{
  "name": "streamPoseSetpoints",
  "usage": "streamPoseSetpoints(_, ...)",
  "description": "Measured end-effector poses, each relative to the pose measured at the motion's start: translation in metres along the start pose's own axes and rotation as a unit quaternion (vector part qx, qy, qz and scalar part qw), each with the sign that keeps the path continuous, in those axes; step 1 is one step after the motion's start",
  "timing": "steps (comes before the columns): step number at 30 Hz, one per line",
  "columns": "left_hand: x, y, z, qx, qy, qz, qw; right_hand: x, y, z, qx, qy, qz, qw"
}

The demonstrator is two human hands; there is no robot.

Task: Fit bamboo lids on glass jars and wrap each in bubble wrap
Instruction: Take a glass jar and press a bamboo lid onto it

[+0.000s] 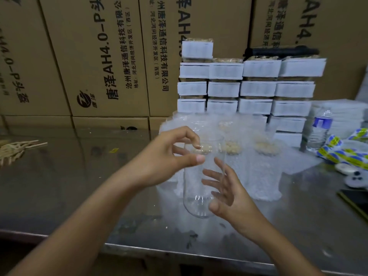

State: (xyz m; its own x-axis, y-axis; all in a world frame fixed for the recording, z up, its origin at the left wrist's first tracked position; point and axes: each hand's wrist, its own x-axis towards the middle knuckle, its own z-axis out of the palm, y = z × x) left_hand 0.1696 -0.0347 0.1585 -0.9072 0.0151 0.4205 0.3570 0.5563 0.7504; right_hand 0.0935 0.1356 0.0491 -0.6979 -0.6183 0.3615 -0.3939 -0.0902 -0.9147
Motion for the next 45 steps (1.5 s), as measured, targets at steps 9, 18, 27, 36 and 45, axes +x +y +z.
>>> streamPoseSetpoints(9,-0.009,-0.025,0.077,-0.134,0.053,-0.018,0.989,-0.021,0.010,-0.024,-0.039,0.134,-0.031,0.990)
streamPoseSetpoints(18,-0.014,-0.058,0.162,-0.221,0.013,-0.096,0.970,-0.041,0.040,-0.038,-0.049,0.200,-0.032,0.978)
streamPoseSetpoints(27,-0.001,-0.076,0.194,-0.223,0.072,-0.109,0.966,-0.067,0.038,-0.096,-0.131,0.049,0.021,0.990)
streamPoseSetpoints(36,0.005,-0.101,0.214,-0.232,0.089,-0.126,0.960,0.002,0.075,-0.205,-0.268,0.287,0.087,0.916)
streamPoseSetpoints(45,0.012,-0.107,0.216,-0.266,0.100,-0.126,0.951,0.083,0.124,-0.244,-0.458,0.151,0.212,0.850)
